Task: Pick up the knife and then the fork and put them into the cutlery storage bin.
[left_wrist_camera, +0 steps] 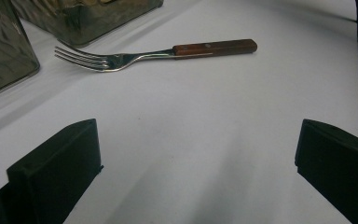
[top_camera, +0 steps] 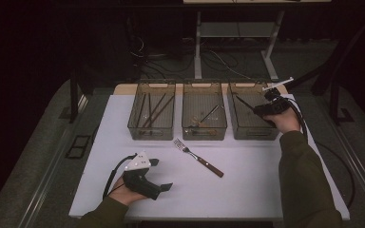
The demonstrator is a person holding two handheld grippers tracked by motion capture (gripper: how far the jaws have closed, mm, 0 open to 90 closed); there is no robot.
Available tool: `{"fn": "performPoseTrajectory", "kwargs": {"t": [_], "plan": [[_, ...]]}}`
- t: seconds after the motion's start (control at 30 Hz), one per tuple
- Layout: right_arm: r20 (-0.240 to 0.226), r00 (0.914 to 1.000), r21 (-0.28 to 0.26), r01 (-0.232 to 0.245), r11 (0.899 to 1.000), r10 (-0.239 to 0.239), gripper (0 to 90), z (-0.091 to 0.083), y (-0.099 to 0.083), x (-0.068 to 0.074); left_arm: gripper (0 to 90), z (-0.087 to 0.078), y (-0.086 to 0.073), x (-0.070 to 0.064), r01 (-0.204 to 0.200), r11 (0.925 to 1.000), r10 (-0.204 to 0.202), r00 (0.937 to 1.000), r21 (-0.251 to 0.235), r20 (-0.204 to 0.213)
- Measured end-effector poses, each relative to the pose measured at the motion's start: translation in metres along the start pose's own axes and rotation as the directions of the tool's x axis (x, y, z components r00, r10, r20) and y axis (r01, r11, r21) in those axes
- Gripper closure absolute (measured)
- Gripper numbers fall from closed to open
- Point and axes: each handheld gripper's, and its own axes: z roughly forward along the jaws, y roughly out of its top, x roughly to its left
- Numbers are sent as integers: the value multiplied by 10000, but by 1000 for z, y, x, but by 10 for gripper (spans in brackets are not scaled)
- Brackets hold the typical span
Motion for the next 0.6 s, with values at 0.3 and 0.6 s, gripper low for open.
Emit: {"fn": "performPoseTrajectory", "kwargs": {"t": [0.3, 0.6], "plan": [[21, 9997, -711, -225, 9972, 227, 439, -18, 2, 5, 0, 1, 0, -1, 18, 10000, -18, 10000, 3, 27], [-780, 9969, -1402, -40, 9901, -70, 374, -46, -6, 27, 0, 2, 0, -1, 19, 10000, -19, 10000, 13, -59]]}}
